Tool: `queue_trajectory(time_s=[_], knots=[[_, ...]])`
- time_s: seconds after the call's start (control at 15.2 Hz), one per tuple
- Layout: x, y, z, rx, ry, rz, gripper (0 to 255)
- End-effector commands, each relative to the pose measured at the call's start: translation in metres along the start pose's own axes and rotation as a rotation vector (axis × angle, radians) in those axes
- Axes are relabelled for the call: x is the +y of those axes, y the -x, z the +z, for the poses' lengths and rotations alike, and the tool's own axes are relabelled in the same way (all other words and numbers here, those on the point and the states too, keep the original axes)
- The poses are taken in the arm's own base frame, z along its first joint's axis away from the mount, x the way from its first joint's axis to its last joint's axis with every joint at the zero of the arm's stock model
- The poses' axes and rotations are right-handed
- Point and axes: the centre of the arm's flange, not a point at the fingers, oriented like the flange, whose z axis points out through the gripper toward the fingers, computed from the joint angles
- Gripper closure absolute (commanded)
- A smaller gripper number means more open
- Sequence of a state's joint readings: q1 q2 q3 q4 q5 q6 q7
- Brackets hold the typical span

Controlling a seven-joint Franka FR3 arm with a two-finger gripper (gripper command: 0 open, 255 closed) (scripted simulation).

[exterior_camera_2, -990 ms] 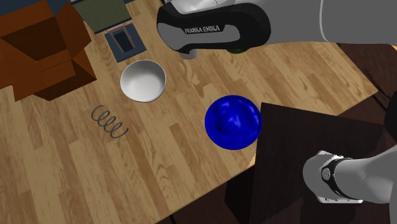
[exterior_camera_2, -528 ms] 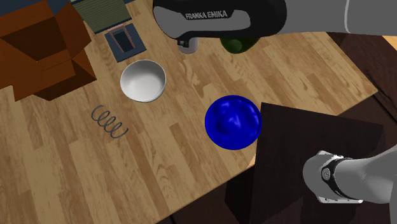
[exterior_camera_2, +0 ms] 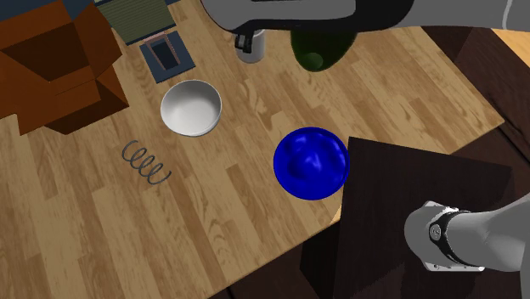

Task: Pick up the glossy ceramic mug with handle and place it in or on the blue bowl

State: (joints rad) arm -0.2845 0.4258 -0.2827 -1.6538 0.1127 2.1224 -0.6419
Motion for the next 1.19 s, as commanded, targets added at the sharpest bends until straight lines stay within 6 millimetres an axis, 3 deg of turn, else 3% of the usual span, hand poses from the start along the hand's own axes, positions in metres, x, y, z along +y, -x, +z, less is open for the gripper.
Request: queue_trajectory(time_s=[0.0,0.2,1.12], knots=[[0.001,0.0,-0.012,0.0,0.0,0.0,255],[0.002,-0.001,-0.025,0.0,0.0,0.0,255],[-0.141,0.114,-0.05,0.0,0.0,0.0,255]])
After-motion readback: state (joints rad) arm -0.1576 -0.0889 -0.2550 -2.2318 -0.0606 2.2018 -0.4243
